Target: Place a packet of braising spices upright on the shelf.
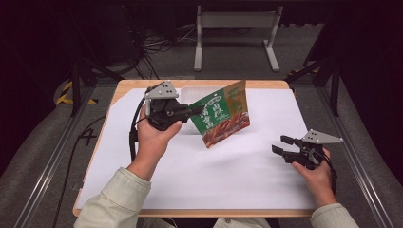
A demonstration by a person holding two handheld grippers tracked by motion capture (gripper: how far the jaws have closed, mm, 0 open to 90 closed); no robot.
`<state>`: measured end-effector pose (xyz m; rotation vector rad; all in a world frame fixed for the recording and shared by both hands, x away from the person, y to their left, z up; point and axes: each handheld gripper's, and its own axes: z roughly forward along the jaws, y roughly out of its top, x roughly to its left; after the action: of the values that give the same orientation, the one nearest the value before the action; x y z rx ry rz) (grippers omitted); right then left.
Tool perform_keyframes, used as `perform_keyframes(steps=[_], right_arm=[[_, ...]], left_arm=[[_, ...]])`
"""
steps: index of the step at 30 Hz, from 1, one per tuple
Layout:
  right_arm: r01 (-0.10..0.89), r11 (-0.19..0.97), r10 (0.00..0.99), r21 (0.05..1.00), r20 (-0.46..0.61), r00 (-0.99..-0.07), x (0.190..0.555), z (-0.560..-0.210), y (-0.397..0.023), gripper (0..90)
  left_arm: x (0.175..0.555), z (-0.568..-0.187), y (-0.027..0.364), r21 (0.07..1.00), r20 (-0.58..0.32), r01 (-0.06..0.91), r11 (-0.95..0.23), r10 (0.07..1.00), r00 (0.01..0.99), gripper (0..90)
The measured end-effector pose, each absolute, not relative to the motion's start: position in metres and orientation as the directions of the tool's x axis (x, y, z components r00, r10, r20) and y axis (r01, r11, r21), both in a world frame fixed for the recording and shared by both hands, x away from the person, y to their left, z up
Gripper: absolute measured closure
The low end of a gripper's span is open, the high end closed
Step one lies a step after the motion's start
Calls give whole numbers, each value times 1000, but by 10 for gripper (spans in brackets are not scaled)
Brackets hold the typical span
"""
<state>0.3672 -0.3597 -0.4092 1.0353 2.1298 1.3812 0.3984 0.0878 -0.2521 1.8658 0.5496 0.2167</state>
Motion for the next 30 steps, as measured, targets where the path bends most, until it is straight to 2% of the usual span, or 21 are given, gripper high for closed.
perform_keyframes(steps=[18, 30], right_arm=[[318, 280, 750, 906, 1, -662, 362, -418, -349, 364], [295, 280, 727, 913, -1, -686, 361, -414, -344, 364]], left_arm=[[426, -216, 90, 918, -80, 275, -284, 548, 833, 900], [450, -215, 87, 918, -123, 326, -225, 621, 774, 900]])
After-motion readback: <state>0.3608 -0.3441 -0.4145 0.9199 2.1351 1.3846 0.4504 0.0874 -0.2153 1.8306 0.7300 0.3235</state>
